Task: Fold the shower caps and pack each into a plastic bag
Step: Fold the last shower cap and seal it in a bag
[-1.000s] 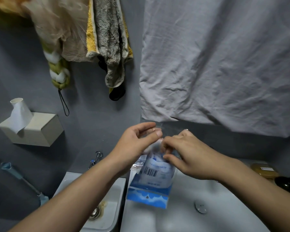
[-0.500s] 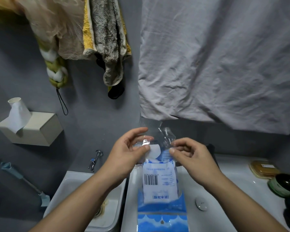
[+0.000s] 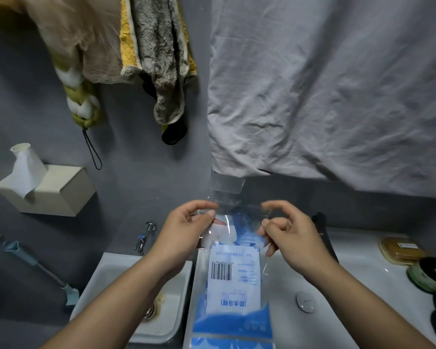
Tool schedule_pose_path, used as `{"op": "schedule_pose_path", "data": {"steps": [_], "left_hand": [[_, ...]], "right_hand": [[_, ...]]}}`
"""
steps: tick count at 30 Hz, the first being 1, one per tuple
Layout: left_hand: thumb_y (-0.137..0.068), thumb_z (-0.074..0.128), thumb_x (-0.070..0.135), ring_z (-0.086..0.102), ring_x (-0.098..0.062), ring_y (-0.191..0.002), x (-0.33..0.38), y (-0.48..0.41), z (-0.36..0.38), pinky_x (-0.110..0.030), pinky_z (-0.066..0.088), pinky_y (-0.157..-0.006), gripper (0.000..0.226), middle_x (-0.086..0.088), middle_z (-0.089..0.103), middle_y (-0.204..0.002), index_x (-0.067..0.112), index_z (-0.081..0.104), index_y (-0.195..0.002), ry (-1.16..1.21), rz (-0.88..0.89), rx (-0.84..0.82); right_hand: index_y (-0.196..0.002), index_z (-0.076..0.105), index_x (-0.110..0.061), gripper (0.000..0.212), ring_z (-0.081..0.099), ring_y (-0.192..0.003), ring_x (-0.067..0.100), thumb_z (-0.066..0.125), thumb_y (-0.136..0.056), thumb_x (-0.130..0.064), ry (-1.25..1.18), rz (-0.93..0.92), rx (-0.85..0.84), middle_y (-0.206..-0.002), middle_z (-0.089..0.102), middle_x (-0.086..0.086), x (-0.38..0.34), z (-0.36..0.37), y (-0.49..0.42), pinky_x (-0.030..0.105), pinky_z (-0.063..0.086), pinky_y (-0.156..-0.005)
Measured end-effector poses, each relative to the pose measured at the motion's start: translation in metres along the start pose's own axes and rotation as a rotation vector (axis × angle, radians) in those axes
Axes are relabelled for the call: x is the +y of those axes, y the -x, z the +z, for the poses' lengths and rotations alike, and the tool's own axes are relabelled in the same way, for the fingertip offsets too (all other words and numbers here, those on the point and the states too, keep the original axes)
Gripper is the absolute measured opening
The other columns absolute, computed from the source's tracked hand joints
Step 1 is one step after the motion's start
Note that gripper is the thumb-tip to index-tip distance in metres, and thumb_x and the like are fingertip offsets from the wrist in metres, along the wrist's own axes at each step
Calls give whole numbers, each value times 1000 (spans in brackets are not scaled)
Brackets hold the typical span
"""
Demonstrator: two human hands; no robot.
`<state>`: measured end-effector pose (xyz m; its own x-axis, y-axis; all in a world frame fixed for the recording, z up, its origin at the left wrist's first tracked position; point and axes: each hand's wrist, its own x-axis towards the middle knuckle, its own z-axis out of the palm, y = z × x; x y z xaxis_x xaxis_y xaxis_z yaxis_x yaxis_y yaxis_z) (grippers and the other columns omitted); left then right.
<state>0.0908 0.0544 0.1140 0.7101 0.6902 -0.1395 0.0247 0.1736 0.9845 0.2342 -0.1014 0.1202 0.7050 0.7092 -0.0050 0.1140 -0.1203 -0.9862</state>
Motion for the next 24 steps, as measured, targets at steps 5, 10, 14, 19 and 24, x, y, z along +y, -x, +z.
{"op": "schedule_pose_path", "data": {"steps": [5,10,14,19,24], "left_hand": [[-94,53,-8,60,-7,-45,4,-5,-14,-18,50,-45,26,-4,72,-66,6,74,-87,12,-8,-158],[-80,53,8,54,-18,-59,-15,-12,-25,-25,55,-52,28,-12,58,-65,9,81,-78,-10,-68,-244],[-76,83,10,59,-13,-57,-38,-16,-18,-20,47,-49,10,-9,69,-67,9,73,-77,-188,-65,-92],[-74,79,-8,68,-11,-57,-72,-39,-15,-21,55,-61,45,-9,74,-70,15,64,-109,-2,-184,59],[-79,75,-6,63,-14,-63,-104,-63,-23,-32,51,-76,36,-1,66,-62,5,70,-113,-70,-377,-20]], "right_hand": [[-74,71,-4,34,51,-45,19,48,-88,16,-254,84,-34,-64,65,17,8,-7,-7,26,47,-38],[-67,69,1,37,55,-56,28,41,-88,12,-370,127,-87,-70,62,31,31,-7,-8,31,52,-45],[-73,70,-4,11,63,-59,27,71,-83,0,-46,94,-94,-76,70,26,49,0,-14,30,56,-56],[-72,69,-8,12,60,-54,23,78,-76,0,74,134,-28,-70,68,27,71,11,-35,29,55,-54],[-71,70,-17,13,58,-56,15,77,-77,-8,322,137,-58,-65,68,14,91,20,-51,37,53,-62]]}}
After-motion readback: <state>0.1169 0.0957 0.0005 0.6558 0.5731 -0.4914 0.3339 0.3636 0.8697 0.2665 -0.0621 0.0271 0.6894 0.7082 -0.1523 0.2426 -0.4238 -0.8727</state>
